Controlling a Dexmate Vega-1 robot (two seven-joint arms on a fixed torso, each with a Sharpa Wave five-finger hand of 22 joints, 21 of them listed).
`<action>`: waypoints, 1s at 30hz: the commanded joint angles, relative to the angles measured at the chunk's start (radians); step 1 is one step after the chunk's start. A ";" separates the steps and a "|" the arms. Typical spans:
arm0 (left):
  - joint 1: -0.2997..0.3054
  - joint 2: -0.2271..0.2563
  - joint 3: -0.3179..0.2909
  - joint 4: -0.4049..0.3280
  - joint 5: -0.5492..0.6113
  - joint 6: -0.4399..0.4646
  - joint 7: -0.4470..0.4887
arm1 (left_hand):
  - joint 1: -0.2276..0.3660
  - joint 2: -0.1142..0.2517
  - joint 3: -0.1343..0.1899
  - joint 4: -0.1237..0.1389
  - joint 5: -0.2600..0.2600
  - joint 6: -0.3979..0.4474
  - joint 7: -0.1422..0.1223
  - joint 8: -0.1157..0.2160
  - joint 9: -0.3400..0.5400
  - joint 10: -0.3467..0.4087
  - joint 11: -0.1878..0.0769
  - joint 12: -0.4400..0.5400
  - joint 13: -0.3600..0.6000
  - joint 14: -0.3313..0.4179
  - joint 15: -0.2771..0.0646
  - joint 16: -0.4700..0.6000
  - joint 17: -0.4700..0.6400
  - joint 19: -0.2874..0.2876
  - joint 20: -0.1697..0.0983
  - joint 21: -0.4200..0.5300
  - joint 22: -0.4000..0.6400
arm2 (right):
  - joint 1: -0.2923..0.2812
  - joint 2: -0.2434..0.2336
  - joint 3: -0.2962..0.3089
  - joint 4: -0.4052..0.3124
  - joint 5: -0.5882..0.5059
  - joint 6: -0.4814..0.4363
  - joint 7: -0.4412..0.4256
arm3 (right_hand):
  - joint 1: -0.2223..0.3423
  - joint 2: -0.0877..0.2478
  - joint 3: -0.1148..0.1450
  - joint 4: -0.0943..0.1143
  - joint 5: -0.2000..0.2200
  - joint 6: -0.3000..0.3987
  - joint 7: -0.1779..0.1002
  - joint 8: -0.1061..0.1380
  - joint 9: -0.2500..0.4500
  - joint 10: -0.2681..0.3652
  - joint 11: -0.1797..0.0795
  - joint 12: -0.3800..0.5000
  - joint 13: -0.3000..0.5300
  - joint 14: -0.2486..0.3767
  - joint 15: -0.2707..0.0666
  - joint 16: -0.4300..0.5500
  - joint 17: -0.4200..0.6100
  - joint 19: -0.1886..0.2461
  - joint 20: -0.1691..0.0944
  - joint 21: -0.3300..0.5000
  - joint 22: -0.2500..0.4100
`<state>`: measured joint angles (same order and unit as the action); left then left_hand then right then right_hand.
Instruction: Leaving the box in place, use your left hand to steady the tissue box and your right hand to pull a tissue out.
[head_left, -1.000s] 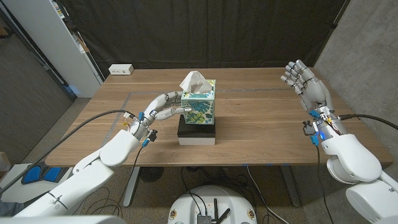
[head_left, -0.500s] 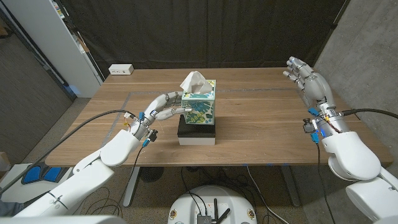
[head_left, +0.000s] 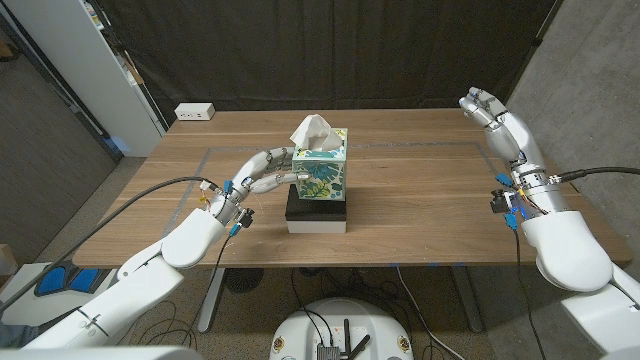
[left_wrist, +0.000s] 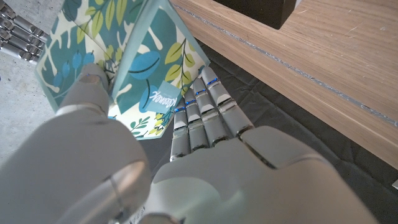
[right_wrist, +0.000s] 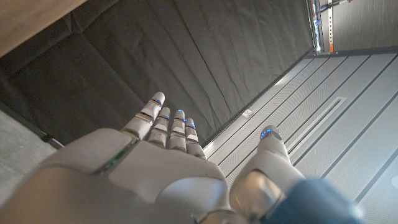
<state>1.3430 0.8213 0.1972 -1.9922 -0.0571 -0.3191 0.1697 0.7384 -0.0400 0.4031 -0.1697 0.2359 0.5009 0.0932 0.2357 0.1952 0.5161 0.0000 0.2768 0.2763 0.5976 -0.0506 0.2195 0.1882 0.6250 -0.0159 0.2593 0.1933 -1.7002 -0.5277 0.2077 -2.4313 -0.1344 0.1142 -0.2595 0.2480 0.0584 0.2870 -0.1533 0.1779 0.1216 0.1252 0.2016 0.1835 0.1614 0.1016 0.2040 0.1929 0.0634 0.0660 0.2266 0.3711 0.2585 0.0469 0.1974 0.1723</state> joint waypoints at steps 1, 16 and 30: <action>0.002 -0.008 -0.002 0.002 0.008 -0.002 0.012 | 0.054 0.054 0.000 0.004 0.006 0.025 0.015 0.004 0.012 0.012 -0.008 -0.001 0.004 0.007 -0.029 -0.001 0.004 0.005 0.001 -0.001 0.001 | -0.001 0.012 0.005 -0.044 -0.186 -0.069 -0.006 | 0.017 0.000 0.009 -0.002 0.004 0.012 0.011 0.007 0.003 0.013 -0.005 0.005 0.002 0.013 -0.007 0.009 0.000 0.012 -0.001 0.009 0.003; -0.015 -0.005 0.010 0.004 0.009 0.005 0.000 | 0.060 0.055 0.001 0.000 0.007 0.028 0.015 0.001 0.012 0.016 -0.011 -0.003 0.006 0.008 -0.032 -0.002 0.004 0.005 0.001 -0.001 0.002 | 0.008 -0.005 -0.017 -0.072 -0.411 -0.139 0.001 | 0.025 0.001 0.012 -0.004 0.005 0.018 0.007 0.007 0.003 0.022 -0.014 0.005 0.002 0.020 -0.012 0.010 -0.002 0.021 -0.006 0.010 0.003; -0.024 -0.001 0.022 -0.003 0.008 0.026 -0.004 | 0.064 0.058 -0.002 0.001 0.007 0.031 0.016 -0.002 0.013 0.016 -0.011 -0.006 0.008 0.009 -0.030 -0.001 0.006 0.007 0.001 -0.001 0.002 | 0.004 -0.005 -0.014 -0.091 -0.489 -0.170 0.031 | 0.035 0.004 0.017 -0.006 0.007 0.021 0.001 0.007 0.003 0.024 -0.016 0.004 0.002 0.022 -0.014 0.010 -0.003 0.025 -0.009 0.009 0.003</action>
<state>1.3267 0.8173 0.2111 -1.9907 -0.0463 -0.3055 0.1710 0.7453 -0.0469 0.3974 -0.1701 0.2371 0.5095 0.0985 0.2310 0.1952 0.5235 -0.0035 0.2734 0.2822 0.6055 -0.0518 0.2194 0.1892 0.6250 -0.0159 0.2593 0.1931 -1.6938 -0.5332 0.1939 -2.5115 -0.5567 -0.0365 -0.2423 0.2691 0.0608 0.2954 -0.1617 0.1778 0.1378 0.1306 0.2050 0.1835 0.1754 0.0875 0.2040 0.1929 0.0776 0.0517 0.2266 0.3664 0.2741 0.0376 0.2052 0.1723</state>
